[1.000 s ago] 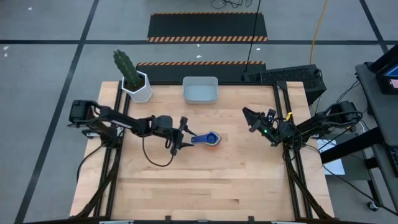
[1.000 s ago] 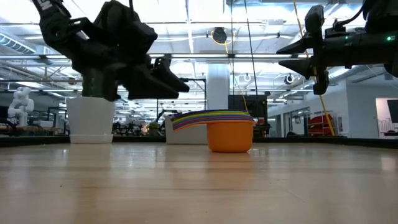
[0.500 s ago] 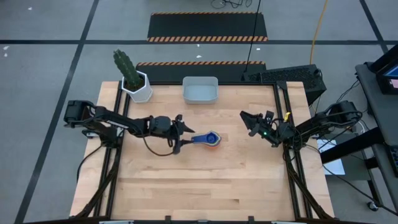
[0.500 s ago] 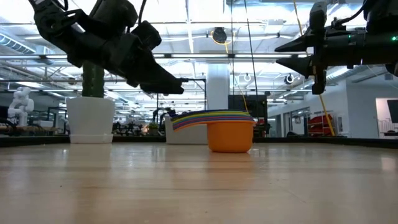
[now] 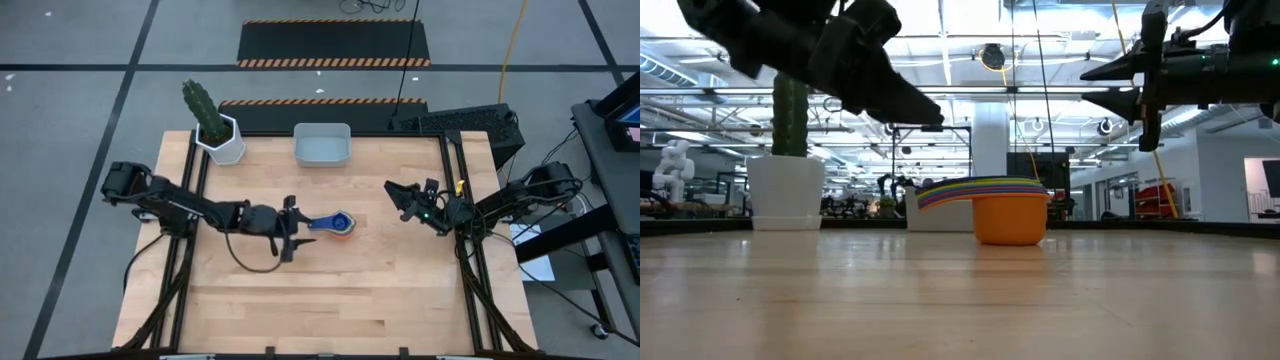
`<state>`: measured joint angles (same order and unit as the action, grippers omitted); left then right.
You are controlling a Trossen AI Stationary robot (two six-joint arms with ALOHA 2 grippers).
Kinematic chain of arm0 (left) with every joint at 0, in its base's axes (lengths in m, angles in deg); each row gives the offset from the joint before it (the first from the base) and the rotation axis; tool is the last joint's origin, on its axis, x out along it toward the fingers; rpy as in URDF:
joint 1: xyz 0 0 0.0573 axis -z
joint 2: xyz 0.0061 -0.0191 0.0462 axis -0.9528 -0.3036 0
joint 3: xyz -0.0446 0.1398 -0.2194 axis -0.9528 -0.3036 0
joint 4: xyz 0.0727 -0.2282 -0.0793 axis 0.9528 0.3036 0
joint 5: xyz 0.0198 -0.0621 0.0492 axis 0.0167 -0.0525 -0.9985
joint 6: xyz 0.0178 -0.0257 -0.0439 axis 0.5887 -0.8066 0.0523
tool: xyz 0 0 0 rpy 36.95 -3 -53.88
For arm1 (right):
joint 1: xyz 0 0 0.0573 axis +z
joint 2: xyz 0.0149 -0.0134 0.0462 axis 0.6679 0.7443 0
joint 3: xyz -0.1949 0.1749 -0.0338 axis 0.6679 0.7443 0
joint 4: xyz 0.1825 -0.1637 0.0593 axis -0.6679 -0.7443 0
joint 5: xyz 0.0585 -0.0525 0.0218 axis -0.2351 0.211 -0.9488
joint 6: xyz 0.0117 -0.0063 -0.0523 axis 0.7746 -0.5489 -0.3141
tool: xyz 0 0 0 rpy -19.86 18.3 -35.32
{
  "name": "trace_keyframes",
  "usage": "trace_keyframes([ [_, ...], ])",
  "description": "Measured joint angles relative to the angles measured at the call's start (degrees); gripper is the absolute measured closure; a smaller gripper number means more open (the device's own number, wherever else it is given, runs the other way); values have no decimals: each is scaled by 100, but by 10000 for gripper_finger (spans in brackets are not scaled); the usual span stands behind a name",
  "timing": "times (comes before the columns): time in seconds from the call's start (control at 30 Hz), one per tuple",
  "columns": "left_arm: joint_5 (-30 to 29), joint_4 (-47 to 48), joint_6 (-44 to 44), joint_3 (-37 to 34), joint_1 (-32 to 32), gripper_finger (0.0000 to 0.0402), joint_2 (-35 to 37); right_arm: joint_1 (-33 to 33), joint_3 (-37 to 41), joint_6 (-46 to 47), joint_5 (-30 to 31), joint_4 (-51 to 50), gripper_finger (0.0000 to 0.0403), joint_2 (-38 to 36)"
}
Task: Nest measuring cups in basket
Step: Put the stacked measuring cups into the bin
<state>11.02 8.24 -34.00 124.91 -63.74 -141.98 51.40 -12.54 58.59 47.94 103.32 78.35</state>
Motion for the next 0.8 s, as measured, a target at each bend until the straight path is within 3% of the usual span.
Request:
trace_keyframes([
  [0.2,-1055,1007,-230,547,306,167,-4,-24,-229,-572,-350,-255,282,2],
  [0.37,-1034,1236,-765,729,254,167,-12,-123,-642,-1145,-599,-1009,294,2],
  [0.6,-1145,1333,-927,790,195,167,-37,-195,-1164,-1565,-603,-2502,352,2],
  [0.8,-1352,1551,-892,790,-21,167,-37,-208,-1188,-2001,-601,-2716,399,2],
])
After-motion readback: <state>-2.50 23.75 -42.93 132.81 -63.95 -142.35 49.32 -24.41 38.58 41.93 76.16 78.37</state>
